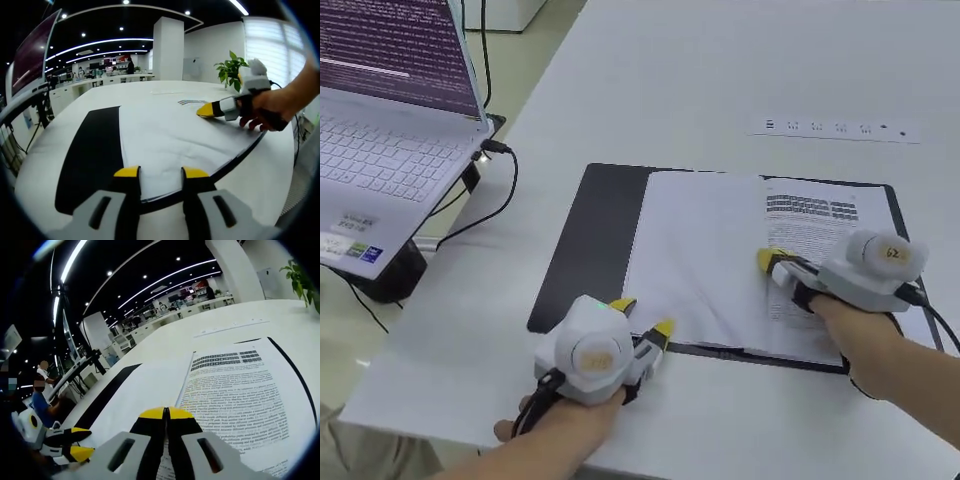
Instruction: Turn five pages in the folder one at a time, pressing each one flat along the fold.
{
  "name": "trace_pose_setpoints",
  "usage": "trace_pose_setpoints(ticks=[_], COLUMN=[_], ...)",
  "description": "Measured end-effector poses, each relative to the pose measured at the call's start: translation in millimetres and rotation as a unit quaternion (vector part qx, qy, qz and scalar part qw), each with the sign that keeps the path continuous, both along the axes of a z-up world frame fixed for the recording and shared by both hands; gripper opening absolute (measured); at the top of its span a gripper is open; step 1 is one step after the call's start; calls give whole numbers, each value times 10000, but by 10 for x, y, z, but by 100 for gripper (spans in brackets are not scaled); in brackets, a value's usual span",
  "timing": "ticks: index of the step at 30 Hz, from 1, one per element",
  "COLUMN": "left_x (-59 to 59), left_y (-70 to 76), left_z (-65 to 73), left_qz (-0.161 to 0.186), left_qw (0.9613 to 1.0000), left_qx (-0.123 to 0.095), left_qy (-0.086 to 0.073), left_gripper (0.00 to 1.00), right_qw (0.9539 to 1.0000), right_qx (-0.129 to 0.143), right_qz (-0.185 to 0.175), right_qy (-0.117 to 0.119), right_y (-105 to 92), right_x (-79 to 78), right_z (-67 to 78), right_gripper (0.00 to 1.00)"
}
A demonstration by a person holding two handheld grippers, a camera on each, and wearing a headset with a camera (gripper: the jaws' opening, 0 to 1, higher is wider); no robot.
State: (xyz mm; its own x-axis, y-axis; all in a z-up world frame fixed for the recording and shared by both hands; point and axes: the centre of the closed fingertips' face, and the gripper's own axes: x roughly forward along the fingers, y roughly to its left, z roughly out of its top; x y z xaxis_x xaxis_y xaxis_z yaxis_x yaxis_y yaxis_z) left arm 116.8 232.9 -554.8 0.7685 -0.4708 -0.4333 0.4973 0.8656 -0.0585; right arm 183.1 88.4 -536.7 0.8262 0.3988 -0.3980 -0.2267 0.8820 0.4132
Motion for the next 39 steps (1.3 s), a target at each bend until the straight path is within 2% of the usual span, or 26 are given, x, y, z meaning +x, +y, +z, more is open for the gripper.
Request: trace_pose_setpoints(ticks=[4, 6, 17, 31, 39], left_x=[-1, 0, 0, 1, -4], left_y=[-1, 0, 5, 12, 9], left_z=[1, 0, -4, -9, -4], left_qz=[0, 2, 0, 9, 6], left_qw=[10000, 10000, 10000, 10000, 10000], left_qx=[-3, -7, -15, -23, -16], left_qy=[-2, -4, -13, -7, 1], left_gripper=[31, 31, 31, 31, 31], right_qw=[10000, 10000, 9993, 9971, 9965], right_qx=[-8, -4, -49, 94, 128], right_qz=[58, 80, 347, 661, 696], right_qy=[27, 37, 158, 373, 441], right_y=[34, 25, 102, 159, 181], right_x=[-125, -132, -533, -1024, -1178], right_z=[2, -19, -87, -133, -134], right_gripper=[0, 0, 0, 0, 0])
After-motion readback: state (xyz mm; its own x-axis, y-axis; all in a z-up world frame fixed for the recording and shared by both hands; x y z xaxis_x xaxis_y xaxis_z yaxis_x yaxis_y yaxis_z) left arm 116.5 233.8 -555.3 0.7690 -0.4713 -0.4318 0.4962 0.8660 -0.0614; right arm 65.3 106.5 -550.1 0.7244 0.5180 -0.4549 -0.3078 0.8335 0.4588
